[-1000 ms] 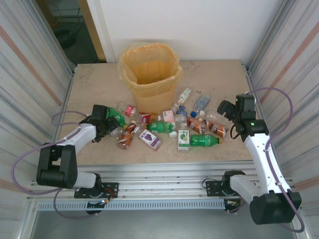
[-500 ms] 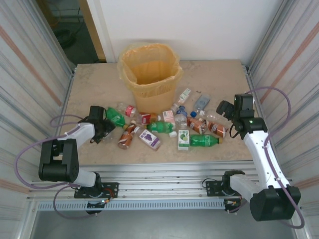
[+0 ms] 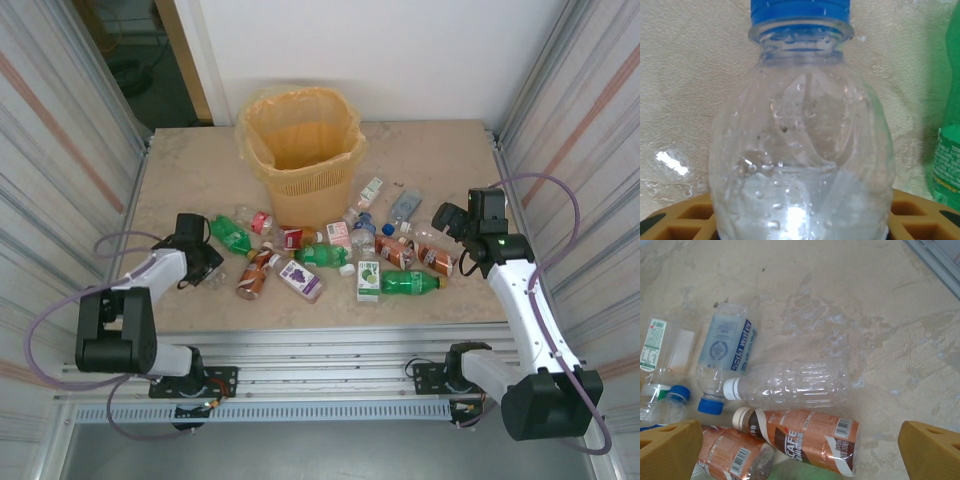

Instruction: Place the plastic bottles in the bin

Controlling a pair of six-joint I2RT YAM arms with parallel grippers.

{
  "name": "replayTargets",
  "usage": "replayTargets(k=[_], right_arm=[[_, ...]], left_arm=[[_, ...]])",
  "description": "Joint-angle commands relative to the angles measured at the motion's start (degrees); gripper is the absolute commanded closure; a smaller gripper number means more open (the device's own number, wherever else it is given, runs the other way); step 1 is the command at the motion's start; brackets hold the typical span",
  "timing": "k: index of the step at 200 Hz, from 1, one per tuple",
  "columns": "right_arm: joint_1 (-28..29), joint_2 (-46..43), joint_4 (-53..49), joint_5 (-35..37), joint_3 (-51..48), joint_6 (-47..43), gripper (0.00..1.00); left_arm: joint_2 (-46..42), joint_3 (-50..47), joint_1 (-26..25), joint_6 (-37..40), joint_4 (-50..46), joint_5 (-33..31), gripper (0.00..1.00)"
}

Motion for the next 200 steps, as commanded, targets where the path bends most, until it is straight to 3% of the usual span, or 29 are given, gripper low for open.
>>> replayTargets(k=[1, 47, 88, 151, 200], right_arm=[[0.3, 0.0, 0.2, 0.3, 0.8, 0.0, 0.02], [0.3, 0.0, 2.1, 0.2, -0.4, 0.6, 0.02], [0.3, 0.1, 2.6, -0.2, -1.1, 1.2, 0.01], [0.5, -0.9, 2.0, 0.2, -1.6, 1.4, 0.02], [0.5, -0.9, 1.7, -0.5, -1.1, 1.8, 0.02]], left_arm=[[-6.3, 1.5, 0.5, 1.6, -3.7, -2.9, 0.49], [-17.4, 5.9, -0.1, 3.5, -5.1, -1.8, 0.49], [-21.9, 11.9, -2.2, 5.2, -5.1, -0.7, 0.49], [-22.2, 20.4, -7.8, 7.0, -0.9, -1.9, 0.49], [-15.4, 32.6, -13.8, 11.7, 4.6, -1.8, 0.49]])
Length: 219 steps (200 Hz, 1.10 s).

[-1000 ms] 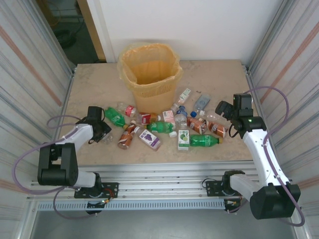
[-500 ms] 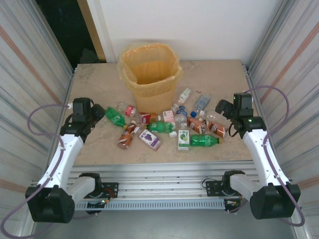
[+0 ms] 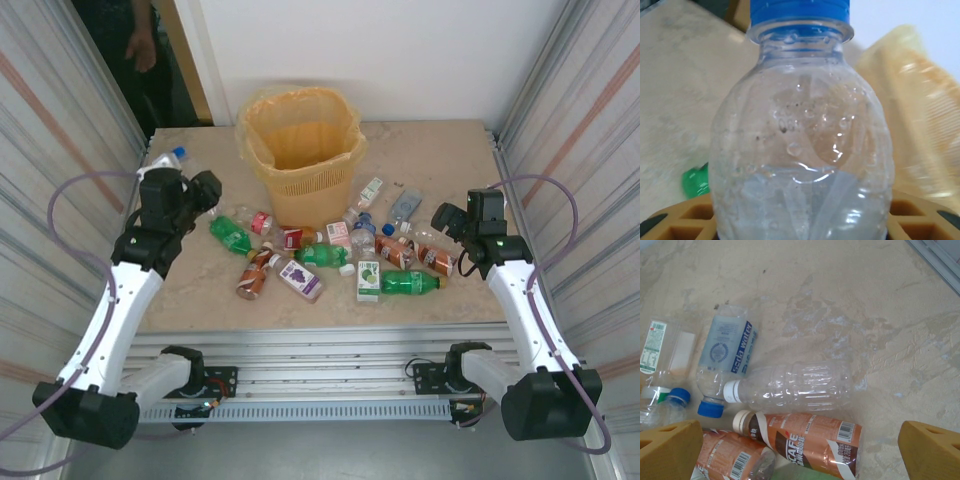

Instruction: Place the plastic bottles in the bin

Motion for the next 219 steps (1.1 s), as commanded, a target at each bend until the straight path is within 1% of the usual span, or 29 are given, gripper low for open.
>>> replayTargets(k=[1, 38, 66, 79, 101, 141, 162, 179, 219], right_arm=[[0.4, -0.8, -0.4, -0.5, 0.3, 1.6, 0.02], [0.8, -1.8, -1.0, -0.8, 0.1, 2.1, 0.01], [0.8, -1.9, -1.9, -0.2, 0.5, 2.0, 0.01], [0.8, -1.9, -2.0, -0.2, 0.7, 2.1, 0.01], [1.0, -1.9, -2.0, -0.3, 0.7, 2.1, 0.01], [1.2, -1.9, -2.6, 0.0, 1.5, 2.1, 0.01], [1.3, -1.7, -2.5, -0.1, 1.8, 2.1, 0.01], [1.3, -1.4, -2.5, -0.2, 2.0, 2.1, 0.01], [1.4, -1.4, -2.8, 0.3, 2.3, 1.7, 0.02]], left_arm=[[3.2, 7.2, -2.8, 4.2, 5.6, -0.5, 0.49], [11.9, 18.9, -6.7, 8.3, 7.9, 0.8, 0.49], [19.0, 26.9, -8.1, 10.6, 8.2, 1.5, 0.49], [22.7, 30.5, -8.3, 11.4, 7.8, 2.8, 0.49], [29.4, 38.2, -8.5, 13.1, 4.6, 4.9, 0.48], [40.9, 50.9, -8.9, 16.2, -2.4, 5.0, 0.47], [45.9, 56.1, -9.2, 17.4, -5.7, 4.0, 0.47], [49.2, 59.3, -9.8, 18.5, -8.7, 2.1, 0.45], [52.6, 60.2, -10.5, 20.3, -12.1, -2.9, 0.43]])
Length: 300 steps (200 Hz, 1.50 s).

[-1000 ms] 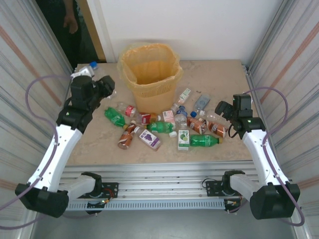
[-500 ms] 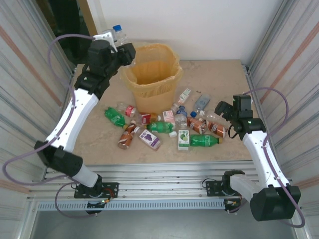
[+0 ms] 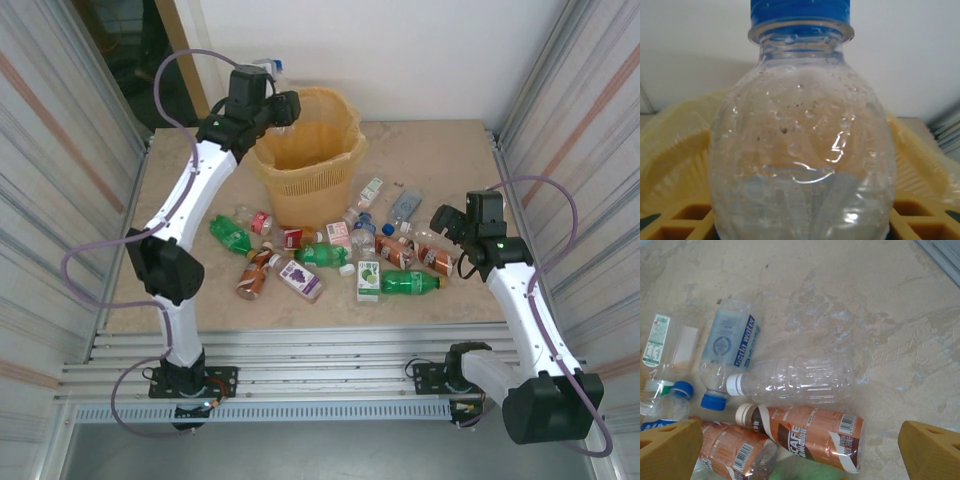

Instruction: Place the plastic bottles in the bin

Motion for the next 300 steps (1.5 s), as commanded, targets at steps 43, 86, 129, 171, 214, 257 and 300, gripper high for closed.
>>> replayTargets(k=[43, 86, 129, 171, 214, 257, 300], right_arm=[[0.5, 0.4, -0.9, 0.2, 2.7, 1.2, 0.02], [0.6, 0.5, -0.7, -0.1, 2.4, 1.3, 0.02], [0.6, 0.2, -1.0, 0.4, 2.3, 1.3, 0.02], [0.6, 0.0, -1.1, 0.5, 2.0, 1.3, 0.02], [0.6, -0.4, -1.2, 0.6, 1.5, 1.3, 0.02], [0.6, -0.9, -1.2, 0.8, 0.9, 1.3, 0.02], [0.6, -0.8, -1.2, 1.0, 0.7, 1.4, 0.02]], left_arm=[[1.4, 0.5, -1.3, 4.5, -4.4, -9.0, 0.37], [2.8, 0.4, -1.6, 5.2, -5.6, -11.9, 0.32], [2.4, 0.4, -1.6, 5.2, -5.2, -11.9, 0.32], [0.1, 1.4, -1.6, 5.5, -4.2, -7.2, 0.3], [-5.7, 1.4, -2.2, 6.3, -1.6, -0.2, 0.26], [-16.1, -7.6, -2.3, 6.9, 4.7, 1.3, 0.16], [-29.9, -25.8, -2.4, 7.0, 14.6, -4.7, 0.05]])
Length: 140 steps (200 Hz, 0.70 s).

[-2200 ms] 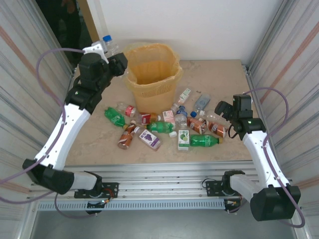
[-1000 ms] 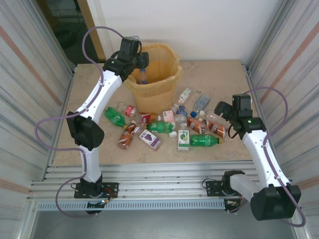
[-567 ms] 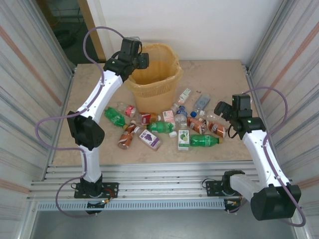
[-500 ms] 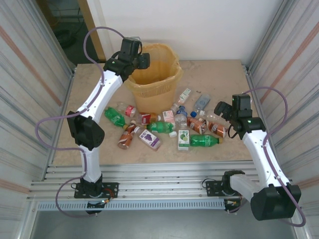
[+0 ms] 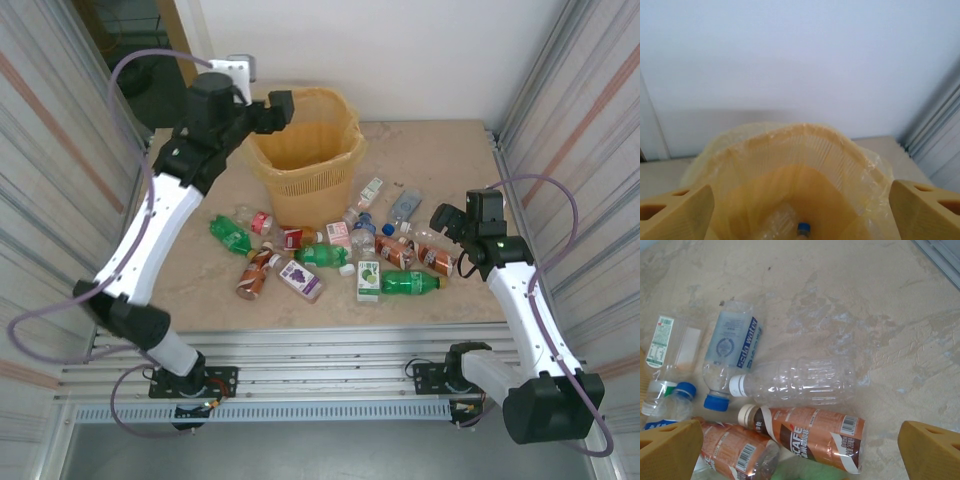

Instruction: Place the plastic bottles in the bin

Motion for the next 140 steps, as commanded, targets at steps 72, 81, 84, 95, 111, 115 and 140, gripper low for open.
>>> replayTargets(k=[72, 81, 84, 95, 111, 115, 140], right_arm=[[0.4, -1.0, -0.4, 0.2, -0.3, 1.5, 0.02], [0.4, -0.9, -0.3, 0.1, -0.4, 1.5, 0.02], [0.4, -0.9, -0.3, 0.0, -0.3, 1.5, 0.02], [0.4, -0.8, -0.3, 0.0, -0.2, 1.4, 0.02], [0.4, -0.8, -0.2, 0.0, -0.3, 1.5, 0.02], [0.5, -0.8, -0.1, 0.0, -0.4, 1.4, 0.02], [0.5, -0.5, -0.2, 0.1, -0.2, 1.3, 0.02]], left_arm=[[-20.8, -31.0, 4.6, -7.5, 6.5, -11.7, 0.01], [-21.9, -33.4, 6.0, -9.1, 5.9, -11.6, 0.01], [-22.2, -34.2, 6.4, -9.6, 5.6, -11.6, 0.01], [-23.1, -36.9, 8.3, -11.9, 4.1, -11.4, 0.01], [-23.8, -40.8, 11.5, -15.8, 2.3, -9.7, 0.01], [-24.0, -41.9, 12.3, -16.7, 2.0, -9.2, 0.01], [-24.2, -48.0, 17.2, -21.0, 2.8, -5.3, 0.01]])
